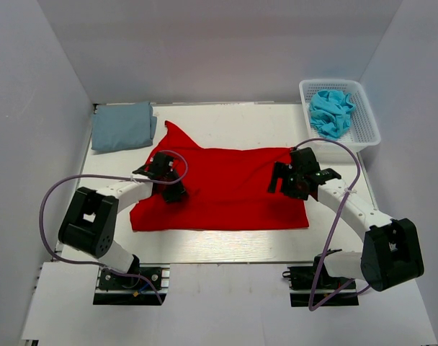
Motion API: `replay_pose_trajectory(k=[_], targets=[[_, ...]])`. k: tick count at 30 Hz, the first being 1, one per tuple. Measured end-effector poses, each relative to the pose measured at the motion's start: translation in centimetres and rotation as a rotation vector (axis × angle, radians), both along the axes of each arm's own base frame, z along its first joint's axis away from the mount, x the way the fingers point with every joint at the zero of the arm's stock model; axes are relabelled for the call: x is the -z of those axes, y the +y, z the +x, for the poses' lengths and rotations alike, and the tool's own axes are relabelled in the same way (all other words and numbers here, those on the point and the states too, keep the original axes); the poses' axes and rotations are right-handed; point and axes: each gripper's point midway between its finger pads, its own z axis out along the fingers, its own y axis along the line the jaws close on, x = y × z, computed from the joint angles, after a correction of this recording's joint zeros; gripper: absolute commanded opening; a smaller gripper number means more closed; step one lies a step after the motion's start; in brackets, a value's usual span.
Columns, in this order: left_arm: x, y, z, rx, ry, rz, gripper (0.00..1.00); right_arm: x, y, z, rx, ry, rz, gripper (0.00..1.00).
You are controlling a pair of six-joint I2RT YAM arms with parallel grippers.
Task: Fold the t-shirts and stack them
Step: Fold the flattened tshirt in 1/3 of the way
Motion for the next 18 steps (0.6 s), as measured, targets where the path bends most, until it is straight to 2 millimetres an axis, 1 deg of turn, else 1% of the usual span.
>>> replay_pose_trajectory(k=[5,10,13,14,15,18], targets=[[-0.3,0.1,0.7,-0.010,-0.008,0.013,0.43,0.0,0.0,0.0,0.000,0.000,0.000,0.90],[-1.7,-0.2,1.7,-0.013,-0.023,0.015,0.43,0.0,0.0,0.0,0.000,0.000,0.000,0.90],[-2.1,-0.3,2.0,-0.012,-0.030,0.012,0.43,0.0,0.0,0.0,0.000,0.001,0.000,0.90],[-2.1,-0.3,2.0,-0.012,-0.030,0.012,0.39,0.0,0.0,0.0,0.000,0.001,0.000,0.90],[-2.0,-0.3,2.0,-0.012,-0.029,0.013,0.32,0.0,0.0,0.0,0.000,0.001,-0.001,0.90],[-1.5,-0.3,2.0,-0.012,-0.018,0.017,0.13,0.2,0.0,0.0,-0.001,0.006,-0.003,0.90]])
